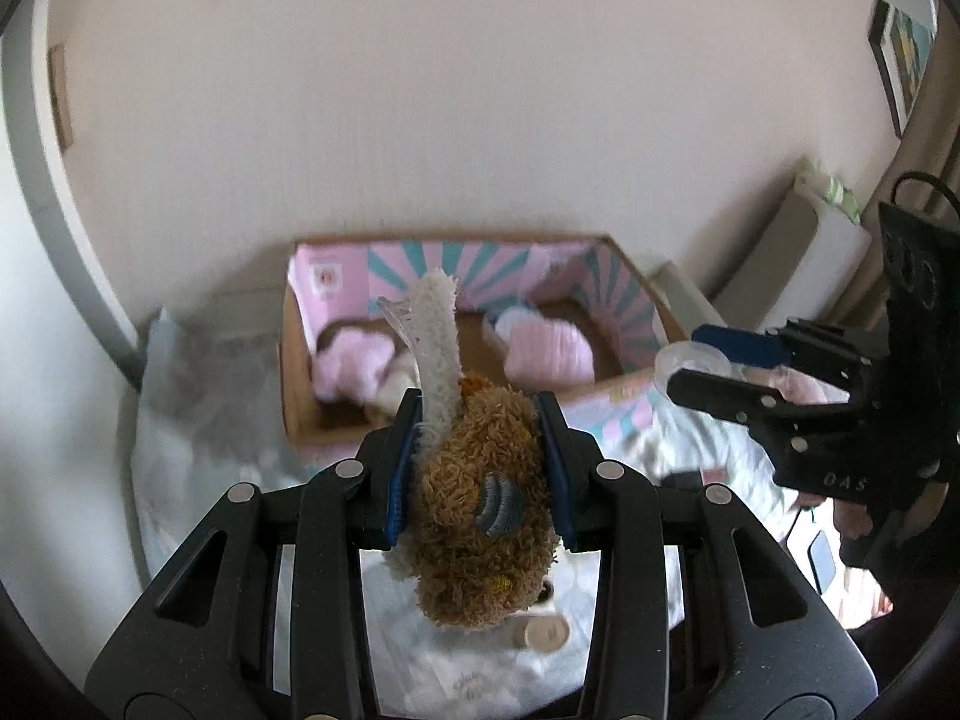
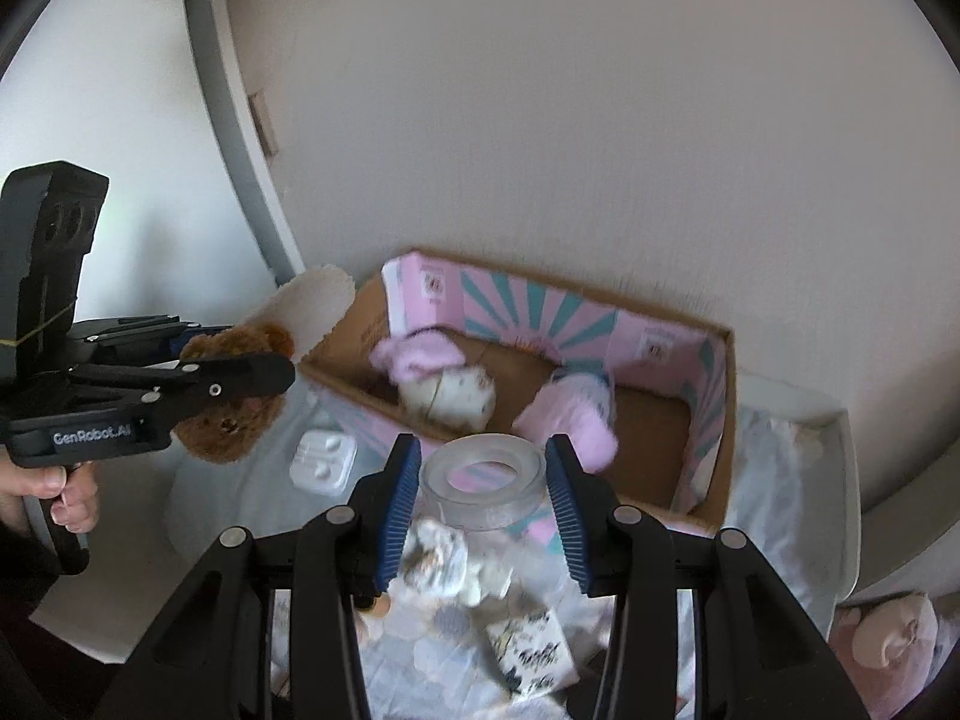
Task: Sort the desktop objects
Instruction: 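Carry bear and tape roll over the box and open both tools, then withdraw both tools from the box toward the remaining items, then grasp the white earphone case with left tool while right tool grasps the black jar, then carry earphone case and black jar into the box and open both tools, then withdraw both tools from the box toward the tissue pack and tube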
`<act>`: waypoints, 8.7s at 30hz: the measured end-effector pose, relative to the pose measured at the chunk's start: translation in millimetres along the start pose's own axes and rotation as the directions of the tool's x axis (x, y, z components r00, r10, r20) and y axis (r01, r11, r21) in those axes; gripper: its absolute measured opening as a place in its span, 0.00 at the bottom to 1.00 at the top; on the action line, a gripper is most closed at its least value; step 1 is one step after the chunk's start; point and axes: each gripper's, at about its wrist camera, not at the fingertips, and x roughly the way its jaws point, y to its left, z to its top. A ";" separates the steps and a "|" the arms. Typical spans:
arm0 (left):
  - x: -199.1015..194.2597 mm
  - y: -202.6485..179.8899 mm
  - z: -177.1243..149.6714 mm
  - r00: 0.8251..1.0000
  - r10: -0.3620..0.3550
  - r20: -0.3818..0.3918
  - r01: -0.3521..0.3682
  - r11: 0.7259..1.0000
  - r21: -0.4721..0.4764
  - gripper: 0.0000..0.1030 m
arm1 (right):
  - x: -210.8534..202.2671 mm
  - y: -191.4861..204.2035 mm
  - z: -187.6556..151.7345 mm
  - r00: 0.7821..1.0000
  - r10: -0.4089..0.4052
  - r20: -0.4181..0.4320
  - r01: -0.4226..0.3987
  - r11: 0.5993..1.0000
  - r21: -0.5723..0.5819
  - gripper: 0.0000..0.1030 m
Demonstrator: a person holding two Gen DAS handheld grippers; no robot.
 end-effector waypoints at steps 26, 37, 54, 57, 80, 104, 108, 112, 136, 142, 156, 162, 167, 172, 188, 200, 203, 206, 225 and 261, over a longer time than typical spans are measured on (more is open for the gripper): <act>93.5 23.9 74.8 0.995 0.022 -0.096 -0.018 0.999 0.042 0.32 | 96.2 -13.1 70.1 0.988 0.029 -0.153 -0.024 0.999 0.037 0.38; 115.8 38.4 71.1 0.988 0.026 -0.149 -0.021 0.999 0.036 0.32 | 109.3 -16.4 74.2 0.982 0.043 -0.181 -0.029 0.997 0.076 0.39; 129.0 49.5 77.3 0.975 0.104 -0.194 -0.107 0.994 -0.007 0.96 | 111.8 -46.7 74.8 0.978 0.060 -0.200 -0.023 0.983 0.183 0.70; 120.9 62.0 81.1 0.982 0.036 -0.183 -0.050 0.996 -0.073 1.00 | 103.0 -53.6 73.0 0.982 0.037 -0.185 -0.001 0.981 0.192 0.72; 49.9 32.5 78.1 0.986 0.110 -0.121 -0.112 0.994 -0.009 1.00 | 23.9 -71.0 78.5 0.979 -0.177 -0.102 0.189 0.974 0.122 0.72; -43.9 22.7 21.5 0.971 0.227 0.074 -0.224 0.973 -0.049 1.00 | -80.9 -68.3 17.1 0.946 -0.314 0.075 0.308 0.948 0.082 0.72; -35.8 24.8 2.9 0.954 0.291 0.070 -0.290 0.957 -0.024 1.00 | -68.6 -77.5 -10.6 0.952 -0.305 0.004 0.301 0.942 0.149 0.72; -18.3 37.4 -22.4 0.969 0.246 -0.027 -0.247 0.967 -0.063 1.00 | -58.1 -83.4 -38.4 0.965 -0.260 -0.029 0.259 0.940 0.223 0.72; 94.3 64.4 -110.8 0.954 0.241 -0.176 -0.264 0.956 -0.125 0.84 | 5.8 -40.6 -175.8 0.965 -0.233 -0.117 0.253 0.945 0.205 0.48; 103.0 66.5 -113.4 0.949 0.252 -0.189 -0.277 0.953 -0.121 0.73 | 12.9 -41.6 -179.7 0.964 -0.240 -0.114 0.258 0.948 0.185 0.40; 97.9 67.2 -111.6 0.946 0.269 -0.182 -0.293 0.948 -0.120 0.61 | 6.9 -38.5 -183.5 0.964 -0.248 -0.099 0.262 0.951 0.163 0.31; 81.4 60.0 -102.9 0.952 0.264 -0.156 -0.284 0.951 -0.122 0.60 | -6.7 -39.7 -173.5 0.965 -0.253 -0.073 0.262 0.949 0.174 0.31; 60.5 49.9 -87.8 0.959 0.251 -0.131 -0.268 0.955 -0.130 0.59 | -21.5 -39.7 -150.6 0.966 -0.255 -0.039 0.258 0.952 0.163 0.31; 27.2 35.7 -72.3 0.969 0.233 -0.085 -0.244 0.959 -0.144 0.59 | -38.1 -38.6 -126.2 0.970 -0.241 0.008 0.237 0.959 0.156 0.31; -16.9 1.4 10.9 0.975 0.206 0.079 -0.199 0.975 -0.095 0.59 | -46.0 -26.6 -28.3 0.990 -0.117 0.072 0.110 0.989 0.096 0.31; 28.2 5.5 63.4 0.986 0.153 0.073 -0.148 0.987 -0.064 0.59 | 10.4 -9.4 48.7 0.999 -0.043 -0.012 0.043 0.999 -0.012 0.31; 40.3 7.9 74.2 0.987 0.146 0.066 -0.143 0.988 -0.050 0.59 | 28.3 -9.4 62.3 0.999 -0.013 -0.034 0.013 1.000 0.000 0.31; 51.5 10.5 82.0 0.988 0.145 0.057 -0.143 0.989 -0.035 0.59 | 47.2 -10.0 71.5 0.998 0.003 -0.061 -0.002 1.000 0.019 0.31; 105.5 43.4 76.2 0.987 0.147 -0.059 -0.152 0.984 -0.091 0.59 | 113.9 -20.4 58.4 0.978 0.083 -0.193 -0.047 0.982 0.185 0.31; 10.2 16.7 80.8 0.985 0.171 0.018 -0.168 0.979 -0.118 1.00 | -9.5 -34.0 61.9 0.999 -0.013 -0.050 0.025 0.973 0.231 0.64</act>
